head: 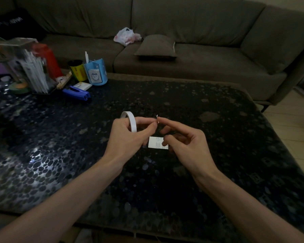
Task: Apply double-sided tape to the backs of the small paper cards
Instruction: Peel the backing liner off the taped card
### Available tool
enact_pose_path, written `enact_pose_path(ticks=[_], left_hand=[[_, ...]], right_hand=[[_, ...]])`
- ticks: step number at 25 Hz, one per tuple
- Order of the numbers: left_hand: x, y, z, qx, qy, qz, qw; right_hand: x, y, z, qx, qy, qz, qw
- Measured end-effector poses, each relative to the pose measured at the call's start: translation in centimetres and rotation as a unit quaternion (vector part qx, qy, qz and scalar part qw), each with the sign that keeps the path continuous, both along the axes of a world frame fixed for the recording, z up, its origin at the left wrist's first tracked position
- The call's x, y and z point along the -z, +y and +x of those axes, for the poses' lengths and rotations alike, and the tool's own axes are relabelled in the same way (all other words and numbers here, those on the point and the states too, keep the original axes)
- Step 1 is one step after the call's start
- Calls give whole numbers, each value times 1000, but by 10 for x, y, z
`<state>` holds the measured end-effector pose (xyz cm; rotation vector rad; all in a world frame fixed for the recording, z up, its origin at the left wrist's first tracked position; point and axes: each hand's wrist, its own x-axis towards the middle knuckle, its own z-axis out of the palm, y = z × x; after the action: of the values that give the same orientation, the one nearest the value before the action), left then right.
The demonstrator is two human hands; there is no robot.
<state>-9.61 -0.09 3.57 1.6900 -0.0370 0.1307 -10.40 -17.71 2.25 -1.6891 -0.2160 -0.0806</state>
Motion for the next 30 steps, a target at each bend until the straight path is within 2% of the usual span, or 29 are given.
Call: enact_pose_path(ticks=[12,25,30], left_hand=[[-1,1,0,8,1,6,1000],[-2,-1,0,0,-33,55,998],[1,8,7,4,-12,48,999]], right_hand=[[1,0,0,4,4,-6,1000],[-2,0,-1,1,18,-18,1000],[1,5,-4,-46,24,-37,998]])
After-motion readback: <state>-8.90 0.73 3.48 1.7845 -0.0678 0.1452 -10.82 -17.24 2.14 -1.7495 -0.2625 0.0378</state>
